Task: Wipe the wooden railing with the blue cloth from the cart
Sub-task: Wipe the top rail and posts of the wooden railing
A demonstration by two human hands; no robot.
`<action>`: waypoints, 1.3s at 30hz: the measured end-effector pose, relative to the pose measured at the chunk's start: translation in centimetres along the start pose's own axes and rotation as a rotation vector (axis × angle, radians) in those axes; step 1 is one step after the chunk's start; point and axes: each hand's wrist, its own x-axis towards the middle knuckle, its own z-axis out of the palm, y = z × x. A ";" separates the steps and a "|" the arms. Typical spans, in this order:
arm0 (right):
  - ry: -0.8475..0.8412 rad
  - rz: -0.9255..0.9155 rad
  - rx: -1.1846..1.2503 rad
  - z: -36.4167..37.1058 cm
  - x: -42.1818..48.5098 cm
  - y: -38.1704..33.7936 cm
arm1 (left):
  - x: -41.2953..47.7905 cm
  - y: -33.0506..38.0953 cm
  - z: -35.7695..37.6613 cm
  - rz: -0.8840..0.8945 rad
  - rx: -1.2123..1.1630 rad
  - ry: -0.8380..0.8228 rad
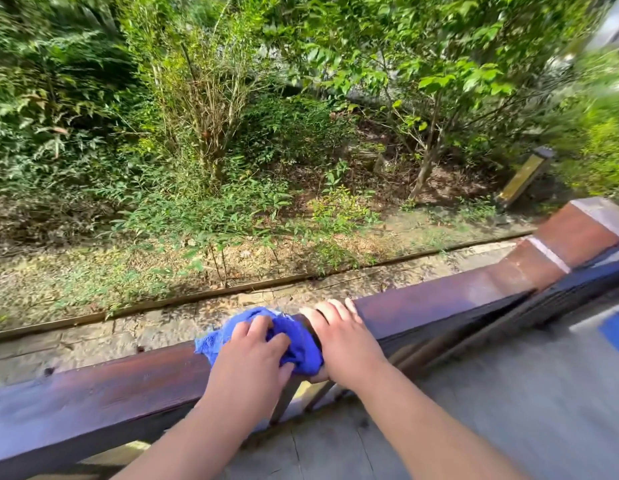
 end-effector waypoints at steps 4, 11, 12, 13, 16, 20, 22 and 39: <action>-0.024 -0.010 -0.002 -0.6 0.0 -0.1 | 1.2 -0.1 -0.6 -0.031 -0.058 -0.098; -0.022 -0.122 -0.063 -1.8 -0.4 5.0 | 4.1 3.2 -0.1 0.035 -0.024 -0.156; -0.019 -0.117 -0.077 -2.0 -0.6 6.3 | 4.6 4.1 0.0 0.043 -0.016 -0.159; -0.021 -0.110 -0.084 -2.3 -0.8 8.0 | 5.4 5.2 0.3 0.047 -0.008 -0.161; -0.031 -0.090 -0.092 -2.9 -1.6 13.5 | 8.1 9.1 1.3 0.034 0.006 -0.167; -0.044 -0.052 -0.103 -3.1 -3.1 20.8 | 12.4 15.6 2.8 0.080 0.050 -0.160; -0.046 -0.032 -0.109 -3.2 -3.8 24.2 | 14.5 18.7 3.5 0.095 0.051 -0.159; -0.014 0.055 0.022 -4.6 -8.4 35.1 | 24.9 30.4 4.2 0.155 -0.136 -0.271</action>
